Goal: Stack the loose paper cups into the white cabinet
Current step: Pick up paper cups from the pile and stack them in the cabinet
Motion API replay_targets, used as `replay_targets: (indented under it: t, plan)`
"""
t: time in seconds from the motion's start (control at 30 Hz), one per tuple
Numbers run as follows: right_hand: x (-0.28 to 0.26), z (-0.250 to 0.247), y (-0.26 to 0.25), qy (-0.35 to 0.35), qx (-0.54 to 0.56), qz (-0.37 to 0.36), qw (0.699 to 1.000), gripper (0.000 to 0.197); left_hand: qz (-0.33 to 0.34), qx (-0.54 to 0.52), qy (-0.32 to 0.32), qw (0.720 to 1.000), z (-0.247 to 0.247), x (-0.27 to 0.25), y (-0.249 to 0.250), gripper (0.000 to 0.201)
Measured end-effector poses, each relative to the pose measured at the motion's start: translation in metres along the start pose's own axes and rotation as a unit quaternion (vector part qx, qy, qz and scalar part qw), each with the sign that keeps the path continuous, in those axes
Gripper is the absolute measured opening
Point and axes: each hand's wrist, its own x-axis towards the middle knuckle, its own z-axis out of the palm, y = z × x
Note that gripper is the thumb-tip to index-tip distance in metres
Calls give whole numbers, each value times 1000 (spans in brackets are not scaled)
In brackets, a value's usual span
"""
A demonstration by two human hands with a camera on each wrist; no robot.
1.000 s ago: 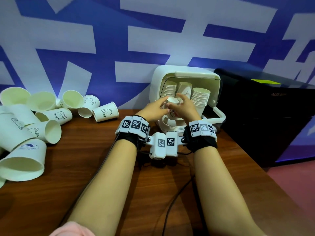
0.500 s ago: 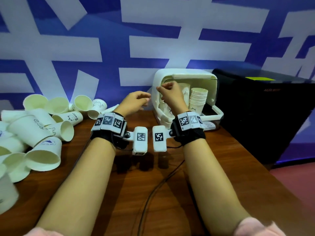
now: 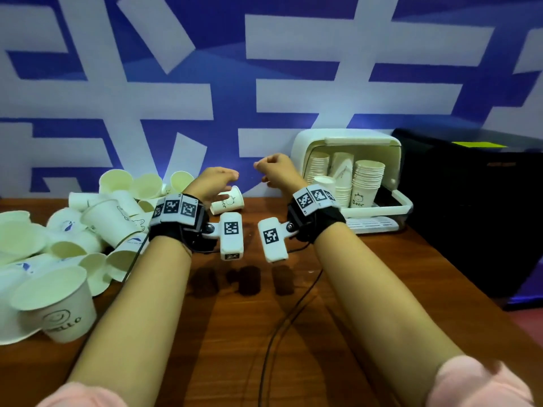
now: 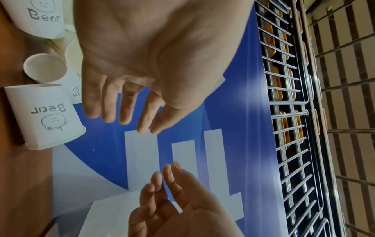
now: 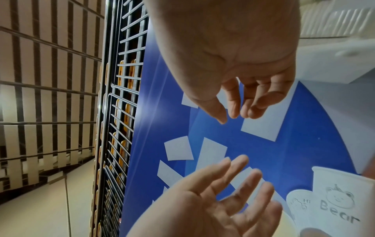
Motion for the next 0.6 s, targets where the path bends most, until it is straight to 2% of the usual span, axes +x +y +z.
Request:
replay_targets:
  t: [0.13,0.17,0.2,0.27,0.37,0.4,0.53,0.6]
  plan:
    - [16,12,5,3,-15,11,1000,31,-37,-69,79,994,-16,13,-7,5]
    - [21,16,7,-1,-28,14,1000,29,-44,-88,95,991,-21,17,-10,8]
    - [26,20,9,-2,-43,12,999,24,-54,-109,109,987,-25,23,-15,19]
    - [34,26,13,-21,-78,11,997,5,-85,-152,119,978,-29,33,-25,29]
    - [45,39,21,-77,-142,16,987,38,-115,-182,123,969,-28,38,-39,8]
    - [49,44,25,-97,-165,10,981,44,-123,-192,123,966,-26,37,-43,7]
    - [59,68,33,-152,-261,-10,953,59,-141,-269,79,950,-18,46,-58,24]
    - [62,79,38,-173,-296,-19,939,64,-161,-291,87,939,-17,72,-78,48]
